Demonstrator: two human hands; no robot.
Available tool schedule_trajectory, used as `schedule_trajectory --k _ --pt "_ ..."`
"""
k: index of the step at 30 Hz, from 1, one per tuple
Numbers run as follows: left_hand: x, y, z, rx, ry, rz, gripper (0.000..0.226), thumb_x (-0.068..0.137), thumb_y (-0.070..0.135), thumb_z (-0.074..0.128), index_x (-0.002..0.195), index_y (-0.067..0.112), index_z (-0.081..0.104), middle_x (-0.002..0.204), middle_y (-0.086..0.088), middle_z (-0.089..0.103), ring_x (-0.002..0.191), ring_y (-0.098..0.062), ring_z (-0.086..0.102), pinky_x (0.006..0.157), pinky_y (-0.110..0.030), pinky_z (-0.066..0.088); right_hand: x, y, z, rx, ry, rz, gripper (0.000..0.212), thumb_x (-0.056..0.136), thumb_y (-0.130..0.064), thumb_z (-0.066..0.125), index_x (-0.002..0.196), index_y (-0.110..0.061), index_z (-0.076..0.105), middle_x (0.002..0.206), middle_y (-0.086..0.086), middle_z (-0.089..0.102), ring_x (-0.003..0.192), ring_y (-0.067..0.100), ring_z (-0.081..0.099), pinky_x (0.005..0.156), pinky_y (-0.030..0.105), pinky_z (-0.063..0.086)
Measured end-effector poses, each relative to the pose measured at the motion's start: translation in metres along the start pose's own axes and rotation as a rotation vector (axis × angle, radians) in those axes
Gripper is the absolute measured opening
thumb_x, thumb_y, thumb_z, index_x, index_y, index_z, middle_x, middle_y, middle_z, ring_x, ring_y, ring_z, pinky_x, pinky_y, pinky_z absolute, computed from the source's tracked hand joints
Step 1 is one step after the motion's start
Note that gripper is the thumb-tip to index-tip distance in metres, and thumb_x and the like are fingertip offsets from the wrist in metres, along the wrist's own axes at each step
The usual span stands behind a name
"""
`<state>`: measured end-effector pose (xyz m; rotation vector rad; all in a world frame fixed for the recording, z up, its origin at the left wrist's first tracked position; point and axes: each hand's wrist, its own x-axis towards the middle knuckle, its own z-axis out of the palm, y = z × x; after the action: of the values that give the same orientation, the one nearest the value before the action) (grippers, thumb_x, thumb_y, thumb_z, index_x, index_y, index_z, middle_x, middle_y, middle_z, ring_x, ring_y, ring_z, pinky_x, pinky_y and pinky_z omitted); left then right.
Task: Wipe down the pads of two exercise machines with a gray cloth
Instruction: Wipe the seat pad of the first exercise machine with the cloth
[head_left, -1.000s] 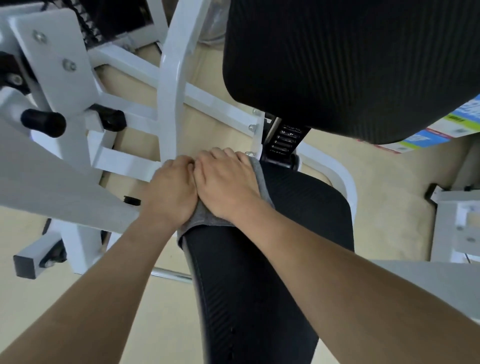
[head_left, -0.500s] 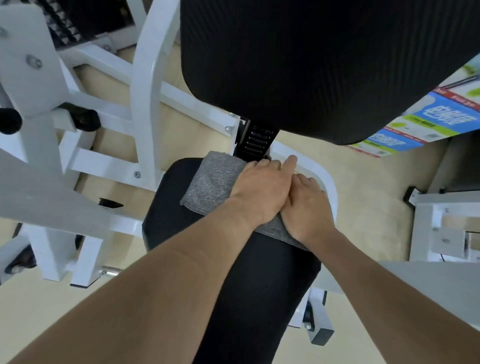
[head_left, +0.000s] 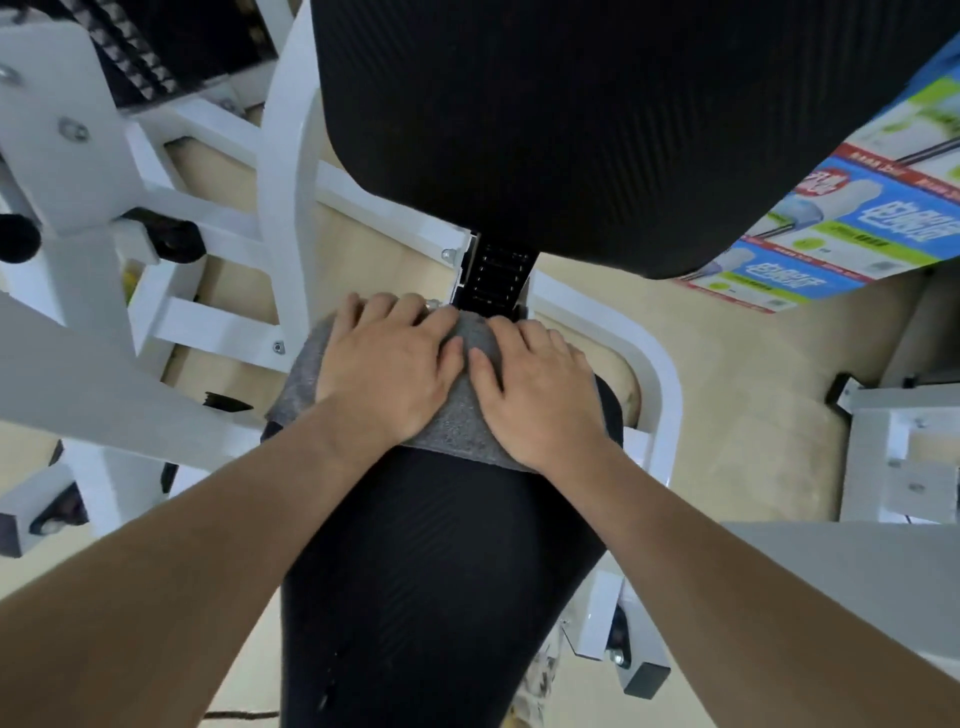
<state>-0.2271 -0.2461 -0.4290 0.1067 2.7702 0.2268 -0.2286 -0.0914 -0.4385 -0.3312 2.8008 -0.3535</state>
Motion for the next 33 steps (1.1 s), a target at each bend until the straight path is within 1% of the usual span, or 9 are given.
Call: schedule_trajectory --k 7,15,19,21,23,25,27,30,33 --pt "0.029 0.082 0.008 -0.058 -0.06 0.287 0.038 0.1 0.036 0.024 0.112 0.02 0.057 0.116 0.002 0.059 0.112 -0.02 0.05 0.098 -0.04 0.032 -0.02 0.049 -0.003 0.269 -0.011 0.207 0.032 0.103 -0.018 0.028 0.094 -0.007 0.056 0.095 0.012 0.062 0.093 0.028 0.053 0.085 0.035 0.037" --pt "0.043 0.105 0.01 -0.037 -0.142 0.426 0.038 0.1 0.03 0.026 0.113 0.016 0.058 0.113 -0.002 0.062 0.106 -0.024 0.056 0.09 -0.042 0.036 -0.035 0.048 -0.007 0.534 0.189 0.562 0.04 0.103 -0.02 0.031 0.067 -0.014 0.046 0.062 -0.006 0.048 0.059 0.009 0.045 0.051 0.015 0.033" --pt "0.036 0.137 0.013 0.046 -0.26 0.564 0.03 0.097 0.027 0.033 0.098 0.021 0.062 0.108 0.0 0.064 0.106 -0.024 0.054 0.093 -0.046 0.03 -0.064 0.058 0.008 0.707 0.318 0.824 0.045 0.098 -0.008 0.038 0.054 -0.015 0.036 0.055 0.0 0.039 0.054 0.018 0.033 0.055 0.031 0.025" --pt "0.029 0.152 0.015 0.095 -0.325 0.619 0.023 0.094 0.025 0.038 0.081 0.024 0.058 0.106 0.0 0.065 0.108 -0.022 0.051 0.099 -0.046 0.025 -0.091 0.06 0.018 0.901 0.305 0.92 0.045 0.091 -0.006 0.049 0.051 -0.019 0.034 0.054 -0.001 0.036 0.059 0.018 0.029 0.056 0.03 0.024" --pt "0.024 0.153 0.018 0.088 -0.278 0.639 0.023 0.094 0.026 0.038 0.083 0.026 0.058 0.11 0.0 0.064 0.112 -0.02 0.047 0.101 -0.043 0.024 -0.107 0.058 0.019 0.966 0.24 0.91 0.043 0.092 -0.012 0.053 0.053 -0.018 0.035 0.054 -0.003 0.036 0.058 0.017 0.03 0.055 0.029 0.025" --pt "0.023 0.138 0.02 0.05 -0.158 0.648 0.032 0.097 0.029 0.032 0.105 0.023 0.062 0.117 0.002 0.061 0.115 -0.018 0.045 0.104 -0.04 0.025 -0.099 0.054 0.009 0.93 0.214 0.825 0.039 0.098 -0.016 0.043 0.059 -0.017 0.044 0.056 -0.006 0.045 0.057 0.014 0.039 0.055 0.029 0.031" --pt "0.024 0.115 0.022 -0.027 -0.066 0.599 0.041 0.1 0.034 0.024 0.127 0.024 0.053 0.13 0.005 0.054 0.124 -0.017 0.042 0.109 -0.037 0.022 -0.078 0.044 -0.006 0.819 0.155 0.68 0.027 0.099 -0.017 0.036 0.087 -0.019 0.06 0.08 -0.007 0.06 0.076 0.013 0.055 0.066 0.026 0.039" --pt "0.018 0.076 0.018 -0.078 -0.072 0.484 0.05 0.102 0.038 0.015 0.149 0.029 0.027 0.154 0.009 0.03 0.142 -0.014 0.022 0.118 -0.036 0.007 -0.055 0.031 -0.01 0.477 0.018 0.473 0.037 0.097 -0.02 0.035 0.131 -0.01 0.044 0.125 0.008 0.053 0.117 0.027 0.048 0.089 0.027 0.037" --pt "0.007 0.042 0.013 -0.066 -0.079 0.404 0.052 0.102 0.038 0.012 0.153 0.028 0.011 0.161 0.01 0.012 0.147 -0.011 0.007 0.12 -0.038 -0.001 -0.046 0.009 -0.007 0.046 -0.04 0.274 0.071 0.092 -0.042 0.012 0.148 0.0 0.022 0.15 0.022 0.031 0.139 0.036 0.027 0.117 0.044 0.018"
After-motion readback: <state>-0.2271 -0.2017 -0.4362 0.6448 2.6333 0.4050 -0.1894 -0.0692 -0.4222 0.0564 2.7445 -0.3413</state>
